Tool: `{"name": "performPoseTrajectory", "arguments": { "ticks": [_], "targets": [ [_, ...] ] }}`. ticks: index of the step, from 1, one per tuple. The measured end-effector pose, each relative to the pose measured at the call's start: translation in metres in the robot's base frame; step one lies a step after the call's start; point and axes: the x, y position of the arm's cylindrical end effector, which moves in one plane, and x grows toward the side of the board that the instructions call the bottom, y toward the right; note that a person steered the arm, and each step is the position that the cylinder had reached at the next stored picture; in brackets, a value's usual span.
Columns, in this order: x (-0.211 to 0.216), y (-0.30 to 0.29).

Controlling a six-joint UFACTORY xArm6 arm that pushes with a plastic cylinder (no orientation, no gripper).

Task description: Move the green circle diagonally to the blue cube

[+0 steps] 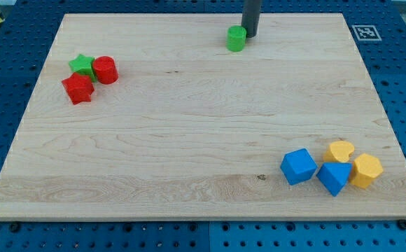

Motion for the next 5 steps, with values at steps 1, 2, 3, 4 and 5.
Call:
{"name": "performPoseTrajectory", "arguments": {
  "ticks": [1,2,3,4,5],
  "targets": [
    [0.015,-0.015],
    [0.039,-0.027],
    [0.062,-0.042],
    [0.071,-0.063],
    [0.071,-0.086]
  ]
}}
